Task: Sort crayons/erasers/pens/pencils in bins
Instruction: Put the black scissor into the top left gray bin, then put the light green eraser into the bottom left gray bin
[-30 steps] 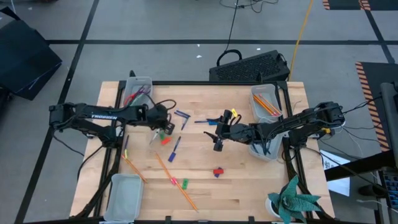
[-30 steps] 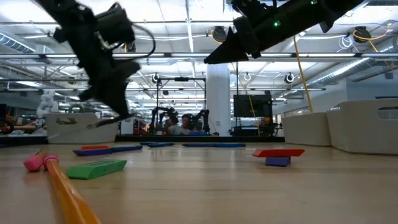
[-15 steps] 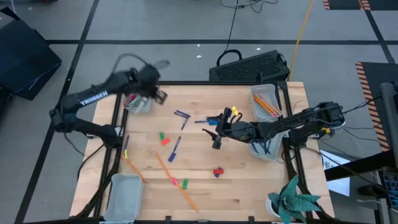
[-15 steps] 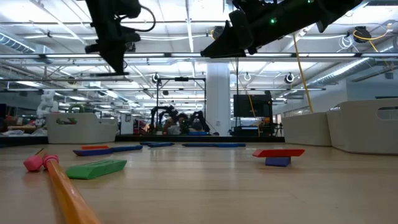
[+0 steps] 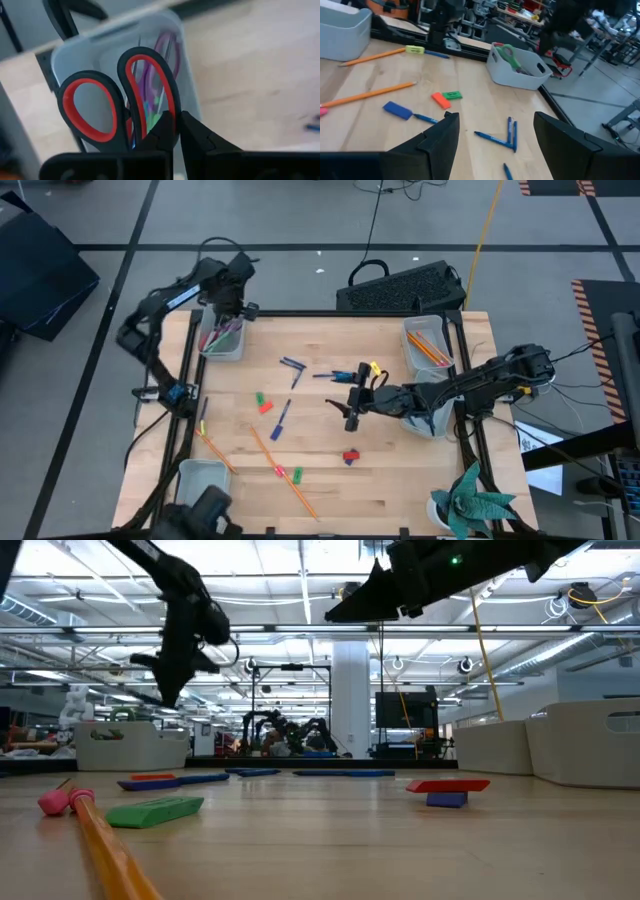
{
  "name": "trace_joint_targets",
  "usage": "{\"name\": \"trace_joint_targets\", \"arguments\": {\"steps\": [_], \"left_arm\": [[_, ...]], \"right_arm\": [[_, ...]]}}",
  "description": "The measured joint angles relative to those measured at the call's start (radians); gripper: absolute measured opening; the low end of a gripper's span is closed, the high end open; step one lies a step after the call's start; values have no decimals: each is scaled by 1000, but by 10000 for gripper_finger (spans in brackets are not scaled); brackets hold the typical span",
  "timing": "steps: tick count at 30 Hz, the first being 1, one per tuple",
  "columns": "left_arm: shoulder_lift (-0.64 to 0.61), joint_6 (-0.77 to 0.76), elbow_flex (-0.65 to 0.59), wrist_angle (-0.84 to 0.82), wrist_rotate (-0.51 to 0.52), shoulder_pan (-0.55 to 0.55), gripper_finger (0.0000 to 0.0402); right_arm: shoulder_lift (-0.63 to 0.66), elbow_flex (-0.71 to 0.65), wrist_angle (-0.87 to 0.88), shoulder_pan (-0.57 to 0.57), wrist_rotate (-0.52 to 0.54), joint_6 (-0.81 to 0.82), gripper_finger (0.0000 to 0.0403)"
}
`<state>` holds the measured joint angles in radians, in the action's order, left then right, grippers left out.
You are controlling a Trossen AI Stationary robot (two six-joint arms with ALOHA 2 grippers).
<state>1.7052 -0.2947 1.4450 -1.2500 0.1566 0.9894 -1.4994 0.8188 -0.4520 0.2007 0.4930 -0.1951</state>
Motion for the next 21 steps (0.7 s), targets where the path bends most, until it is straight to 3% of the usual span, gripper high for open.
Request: {"name": "trace_joint_targets", "arguments": {"steps": [12,19,21], "left_arm": [[161,59,25,-6,5,98,31],[160,47,25,-48,-1,96,125],[141,37,35,-102,-44,79,149]], "right_arm": [[0,0,46,84,3,29,247],[0,0,80,89,6,22,247],[0,0,99,89,7,11,247]]}}
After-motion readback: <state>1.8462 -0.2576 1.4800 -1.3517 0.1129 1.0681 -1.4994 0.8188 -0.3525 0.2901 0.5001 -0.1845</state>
